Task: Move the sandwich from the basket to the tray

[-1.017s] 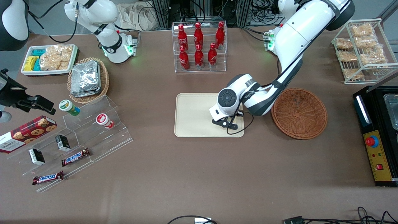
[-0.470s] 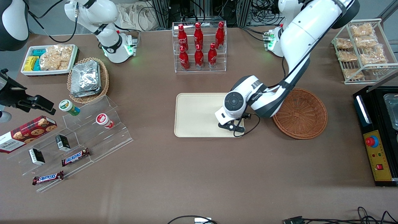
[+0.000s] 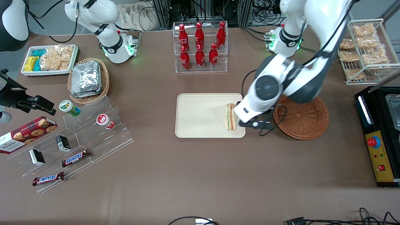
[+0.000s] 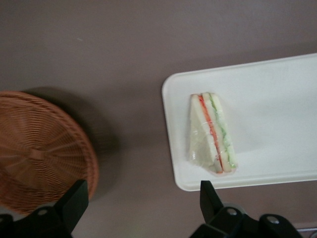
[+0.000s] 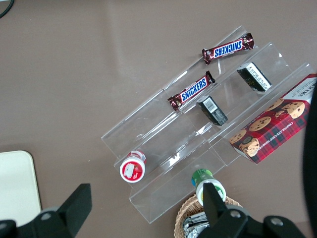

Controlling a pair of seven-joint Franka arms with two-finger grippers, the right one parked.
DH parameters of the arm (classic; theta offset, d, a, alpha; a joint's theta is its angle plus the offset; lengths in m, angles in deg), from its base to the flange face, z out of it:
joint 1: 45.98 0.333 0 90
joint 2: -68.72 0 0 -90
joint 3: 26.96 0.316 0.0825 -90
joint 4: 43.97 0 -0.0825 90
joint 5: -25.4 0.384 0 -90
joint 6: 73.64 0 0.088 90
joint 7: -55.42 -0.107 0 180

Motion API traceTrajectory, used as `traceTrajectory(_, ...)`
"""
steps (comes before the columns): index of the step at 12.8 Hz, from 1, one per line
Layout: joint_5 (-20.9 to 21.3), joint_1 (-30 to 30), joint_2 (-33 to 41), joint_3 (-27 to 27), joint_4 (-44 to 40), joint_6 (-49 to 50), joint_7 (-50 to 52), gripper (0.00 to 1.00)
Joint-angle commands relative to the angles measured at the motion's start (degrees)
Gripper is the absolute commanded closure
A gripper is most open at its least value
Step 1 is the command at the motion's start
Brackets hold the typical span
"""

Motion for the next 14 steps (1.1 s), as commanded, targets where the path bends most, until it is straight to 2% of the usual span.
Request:
traceTrajectory(1,-3.51,7.89,9.17,-0.33,1.45,4.77,-9.76,0.00)
traceTrajectory(4,-5.27,15.11,17.17,-0.25,1.80,10.83,-13.56,0.00)
traceTrajectory(6,-5.46,16.01,21.48,1.15,1.80,14.44,-15.05,0.00)
traceTrajectory(8,-7.37,13.30,25.17,8.59,2.59,16.21,-18.29,0.00)
traceTrajectory(9,-9.74,10.24,26.41,15.77,2.77,17.00,-22.40,0.00)
traceTrajectory(11,-9.33,-0.64,27.48,28.52,2.34,18.67,-24.82,0.00)
traceTrajectory(12,-9.24,-3.91,27.39,32.41,1.55,19.02,-24.91,0.00)
traceTrajectory(14,-8.89,-3.51,25.91,32.80,-0.91,19.73,-24.56,0.00)
